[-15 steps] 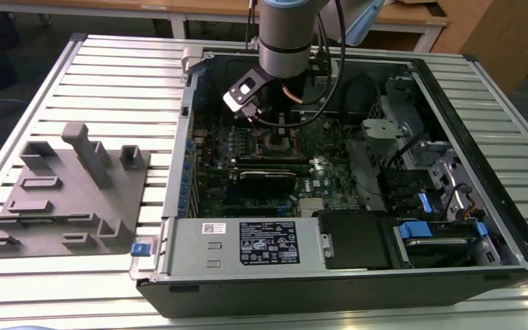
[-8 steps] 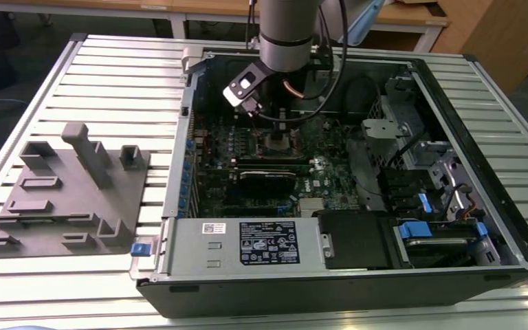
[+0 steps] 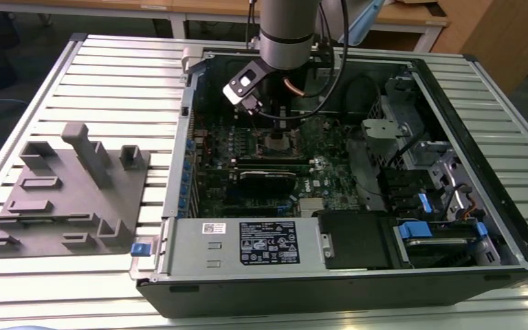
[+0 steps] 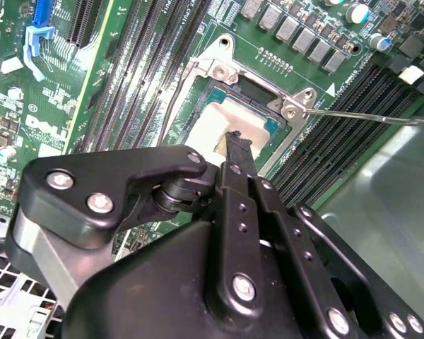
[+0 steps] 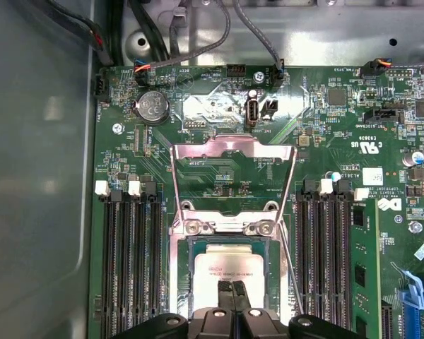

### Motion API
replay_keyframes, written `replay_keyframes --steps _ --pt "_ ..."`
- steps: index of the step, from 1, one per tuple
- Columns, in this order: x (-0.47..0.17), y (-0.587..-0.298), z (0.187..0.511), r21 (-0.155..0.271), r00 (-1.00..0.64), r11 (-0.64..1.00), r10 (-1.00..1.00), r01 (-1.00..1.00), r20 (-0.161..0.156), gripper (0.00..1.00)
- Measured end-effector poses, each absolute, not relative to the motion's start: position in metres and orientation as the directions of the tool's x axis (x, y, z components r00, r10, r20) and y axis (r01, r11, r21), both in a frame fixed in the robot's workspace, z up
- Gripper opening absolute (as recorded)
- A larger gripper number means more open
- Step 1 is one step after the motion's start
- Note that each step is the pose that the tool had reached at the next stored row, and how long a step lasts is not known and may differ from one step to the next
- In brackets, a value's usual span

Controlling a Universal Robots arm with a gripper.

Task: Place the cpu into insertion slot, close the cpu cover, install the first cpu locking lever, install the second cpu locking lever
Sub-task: 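Close the cpu cover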

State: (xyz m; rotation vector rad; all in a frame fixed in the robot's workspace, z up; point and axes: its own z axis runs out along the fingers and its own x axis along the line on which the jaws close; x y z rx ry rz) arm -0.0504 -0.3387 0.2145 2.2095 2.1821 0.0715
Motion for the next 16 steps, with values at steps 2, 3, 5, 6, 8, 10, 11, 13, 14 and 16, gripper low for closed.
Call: replay_keyframes --steps 2,3,5,6,8,10,11,13,14,16 --pt "-0.0504 -0.3387 0.2147 0.058 0.012 -0.013 1.000 0.998 0.008 0.11" --pt "-0.0504 -0.3387 0.2148 0.057 0.012 -0.013 1.000 0.998 0.008 0.11" --pt "-0.0504 -0.3387 0.2149 0.058 0.012 -0.013 1.000 0.998 0.008 0.11" --pt "-0.0504 -0.3387 0.2150 0.057 0.012 -0.013 1.000 0.998 0.008 0.11" --pt "-0.0504 -0.3387 0.2151 0.057 0.012 -0.013 1.000 0.998 0.008 0.11" --pt "-0.0504 -0.3388 0.2167 0.057 0.012 -0.013 1.000 0.998 0.007 0.11" --pt "-0.0504 -0.3387 0.2177 0.057 0.012 -0.013 1.000 0.998 0.008 0.11" --pt "-0.0504 -0.3387 0.2188 0.057 0.012 -0.013 1.000 0.998 0.008 0.11" --pt "-0.0504 -0.3387 0.2188 0.058 0.012 -0.013 1.000 0.998 0.008 0.11" --pt "-0.0504 -0.3387 0.2188 0.058 0.012 -0.013 1.000 0.998 0.008 0.11"
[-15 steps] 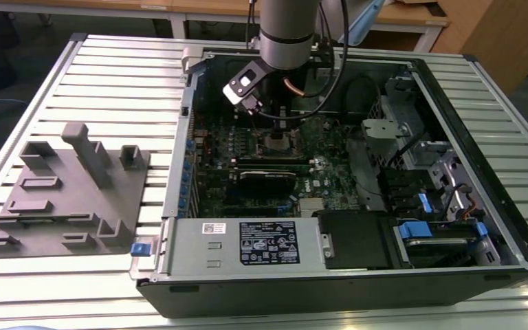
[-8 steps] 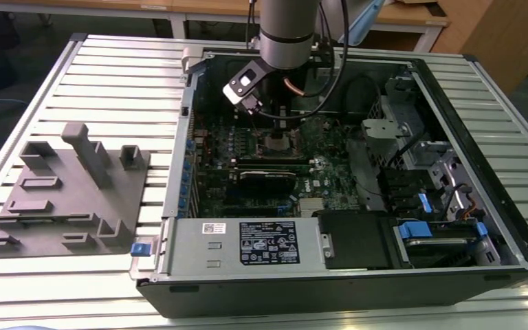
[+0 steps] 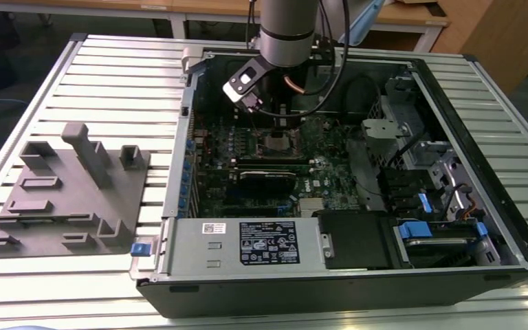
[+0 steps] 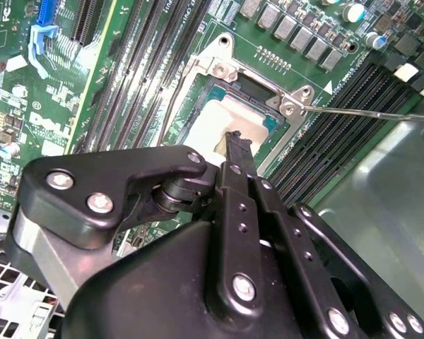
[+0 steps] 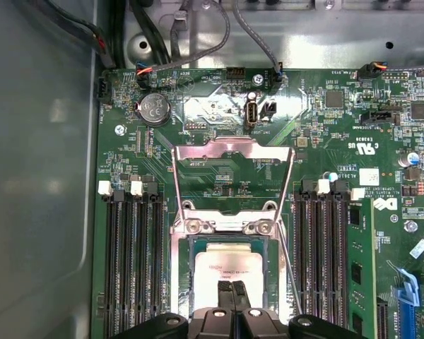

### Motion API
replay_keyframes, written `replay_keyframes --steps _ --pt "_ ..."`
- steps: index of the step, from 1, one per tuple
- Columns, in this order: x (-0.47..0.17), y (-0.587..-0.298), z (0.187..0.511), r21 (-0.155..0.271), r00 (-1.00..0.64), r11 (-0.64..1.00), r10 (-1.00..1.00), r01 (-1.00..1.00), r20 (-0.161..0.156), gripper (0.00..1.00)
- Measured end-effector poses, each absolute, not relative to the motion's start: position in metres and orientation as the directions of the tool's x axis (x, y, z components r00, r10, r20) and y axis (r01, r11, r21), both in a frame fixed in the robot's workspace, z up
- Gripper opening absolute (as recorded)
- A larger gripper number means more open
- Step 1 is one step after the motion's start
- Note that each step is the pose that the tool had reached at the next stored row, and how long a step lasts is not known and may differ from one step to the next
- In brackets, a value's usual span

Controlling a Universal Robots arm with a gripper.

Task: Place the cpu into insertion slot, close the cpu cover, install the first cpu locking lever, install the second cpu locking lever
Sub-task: 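Close the cpu cover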

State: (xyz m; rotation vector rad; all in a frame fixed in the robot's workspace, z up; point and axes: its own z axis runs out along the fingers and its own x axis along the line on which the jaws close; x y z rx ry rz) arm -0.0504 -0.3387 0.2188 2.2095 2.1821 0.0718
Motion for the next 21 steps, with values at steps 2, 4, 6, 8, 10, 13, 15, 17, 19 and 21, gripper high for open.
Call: replay_keyframes --steps 2,4,6,8,10,13,15,17,19,21 --pt "-0.0504 -0.3387 0.2189 0.057 0.012 -0.013 1.000 0.998 0.008 0.11" --pt "-0.0504 -0.3387 0.2191 0.057 0.012 -0.013 1.000 0.998 0.008 0.11" --pt "-0.0504 -0.3387 0.2197 0.057 0.012 -0.013 1.000 0.998 0.008 0.11" --pt "-0.0504 -0.3387 0.2196 0.058 0.012 -0.013 1.000 0.998 0.008 0.11" --pt "-0.0504 -0.3387 0.2198 0.058 0.012 -0.013 1.000 0.998 0.008 0.11" --pt "-0.0504 -0.3388 0.2212 0.057 0.012 -0.013 1.000 0.998 0.008 0.11" --pt "-0.0504 -0.3387 0.2228 0.057 0.012 -0.013 1.000 0.998 0.008 0.11" --pt "-0.0503 -0.3387 0.2237 0.057 0.012 -0.013 1.000 0.998 0.008 0.11" --pt "-0.0504 -0.3387 0.2237 0.058 0.012 -0.013 1.000 0.998 0.008 0.11" --pt "-0.0504 -0.3387 0.2238 0.058 0.012 -0.013 1.000 0.998 0.008 0.11"
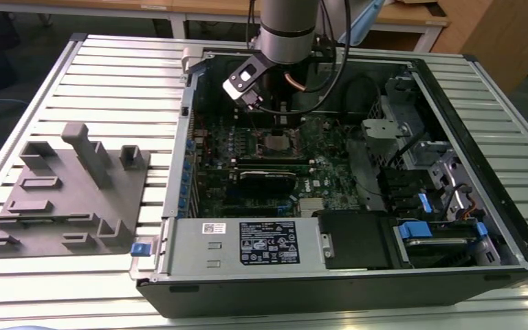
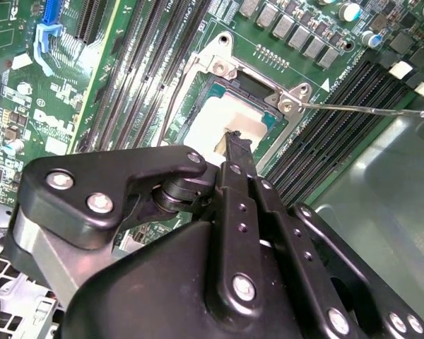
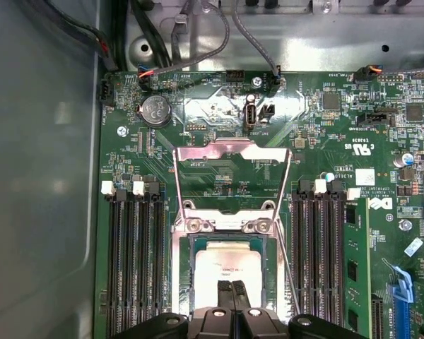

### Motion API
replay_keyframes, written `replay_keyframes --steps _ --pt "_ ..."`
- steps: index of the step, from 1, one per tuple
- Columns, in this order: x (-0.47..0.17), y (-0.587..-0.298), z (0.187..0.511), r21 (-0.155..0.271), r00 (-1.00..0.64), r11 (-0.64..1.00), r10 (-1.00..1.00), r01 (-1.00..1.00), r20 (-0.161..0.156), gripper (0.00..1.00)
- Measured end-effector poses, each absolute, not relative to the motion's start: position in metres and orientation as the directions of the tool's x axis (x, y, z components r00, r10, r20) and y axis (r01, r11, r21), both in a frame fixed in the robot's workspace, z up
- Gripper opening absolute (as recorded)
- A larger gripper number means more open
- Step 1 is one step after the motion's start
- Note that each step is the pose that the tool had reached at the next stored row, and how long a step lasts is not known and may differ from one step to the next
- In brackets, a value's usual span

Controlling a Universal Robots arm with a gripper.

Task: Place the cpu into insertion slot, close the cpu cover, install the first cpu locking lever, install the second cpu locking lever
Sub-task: 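Close the cpu cover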

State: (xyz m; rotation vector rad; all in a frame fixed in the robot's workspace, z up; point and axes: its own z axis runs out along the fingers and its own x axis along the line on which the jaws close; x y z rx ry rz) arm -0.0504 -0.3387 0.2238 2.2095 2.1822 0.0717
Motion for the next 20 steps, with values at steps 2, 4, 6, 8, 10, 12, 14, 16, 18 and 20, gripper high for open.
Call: replay_keyframes --steps 2,4,6,8,10,12,14,16,18,20 --pt "-0.0504 -0.3387 0.2238 0.057 0.012 -0.013 1.000 0.998 0.008 0.11" --pt "-0.0504 -0.3388 0.2244 0.057 0.012 -0.013 1.000 0.998 0.007 0.11" --pt "-0.0504 -0.3387 0.2260 0.057 0.012 -0.013 1.000 0.998 0.008 0.11" --pt "-0.0504 -0.3387 0.2283 0.057 0.012 -0.013 1.000 0.998 0.008 0.11" --pt "-0.0504 -0.3387 0.2303 0.057 0.012 -0.013 1.000 0.998 0.008 0.11" --pt "-0.0503 -0.3387 0.2310 0.058 0.012 -0.013 1.000 0.998 0.008 0.11" --pt "-0.0503 -0.3387 0.2311 0.058 0.012 -0.013 1.000 0.998 0.008 0.11" --pt "-0.0504 -0.3387 0.2312 0.058 0.012 -0.013 1.000 0.998 0.008 0.11" --pt "-0.0503 -0.3387 0.2313 0.058 0.012 -0.013 1.000 0.998 0.008 0.11" --pt "-0.0504 -0.3388 0.2323 0.057 0.012 -0.013 1.000 0.998 0.008 0.11"
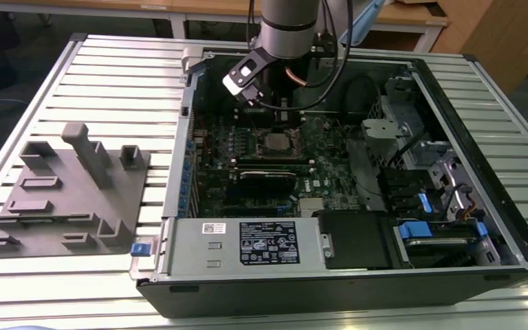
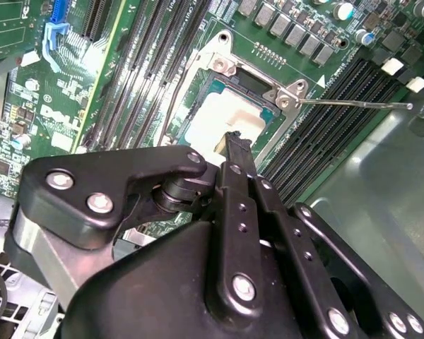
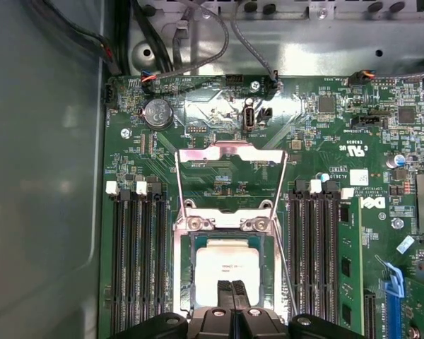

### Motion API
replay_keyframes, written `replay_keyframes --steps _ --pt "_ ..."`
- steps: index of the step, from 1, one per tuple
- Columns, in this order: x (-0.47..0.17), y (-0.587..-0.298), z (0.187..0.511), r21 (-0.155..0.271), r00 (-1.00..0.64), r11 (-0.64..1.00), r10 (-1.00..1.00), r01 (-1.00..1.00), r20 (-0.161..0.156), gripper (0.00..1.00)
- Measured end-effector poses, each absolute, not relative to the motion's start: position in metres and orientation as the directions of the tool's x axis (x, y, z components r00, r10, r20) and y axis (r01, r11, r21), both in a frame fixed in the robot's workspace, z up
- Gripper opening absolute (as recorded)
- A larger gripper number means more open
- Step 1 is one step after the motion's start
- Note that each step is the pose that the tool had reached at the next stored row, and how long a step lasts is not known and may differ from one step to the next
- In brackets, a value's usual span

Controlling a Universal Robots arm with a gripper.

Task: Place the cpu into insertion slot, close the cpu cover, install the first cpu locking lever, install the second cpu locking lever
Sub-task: 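Close the cpu cover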

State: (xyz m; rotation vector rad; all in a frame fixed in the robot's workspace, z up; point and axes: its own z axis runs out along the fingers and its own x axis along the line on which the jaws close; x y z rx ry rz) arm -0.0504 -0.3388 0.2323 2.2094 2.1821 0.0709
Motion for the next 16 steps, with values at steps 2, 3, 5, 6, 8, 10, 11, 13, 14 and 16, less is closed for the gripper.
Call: replay_keyframes --steps 2,3,5,6,8,10,11,13,14,16 --pt "-0.050 -0.339 0.232 0.058 0.012 -0.013 1.000 0.998 0.008 0.11" --pt "-0.050 -0.339 0.232 0.058 0.012 -0.013 1.000 0.998 0.008 0.11" --pt "-0.050 -0.339 0.233 0.057 0.012 -0.013 1.000 0.998 0.008 0.11" --pt "-0.050 -0.339 0.233 0.058 0.012 -0.013 1.000 0.998 0.008 0.11" --pt "-0.050 -0.339 0.233 0.057 0.012 -0.013 1.000 0.998 0.008 0.11" --pt "-0.050 -0.339 0.234 0.057 0.012 -0.013 1.000 0.998 0.007 0.11" --pt "-0.050 -0.339 0.235 0.057 0.012 -0.013 1.000 0.998 0.008 0.11" --pt "-0.050 -0.339 0.237 0.057 0.012 -0.013 1.000 0.998 0.008 0.11" --pt "-0.050 -0.339 0.239 0.057 0.012 -0.013 1.000 0.998 0.008 0.11" --pt "-0.050 -0.339 0.243 0.058 0.012 -0.013 1.000 0.998 0.008 0.11"
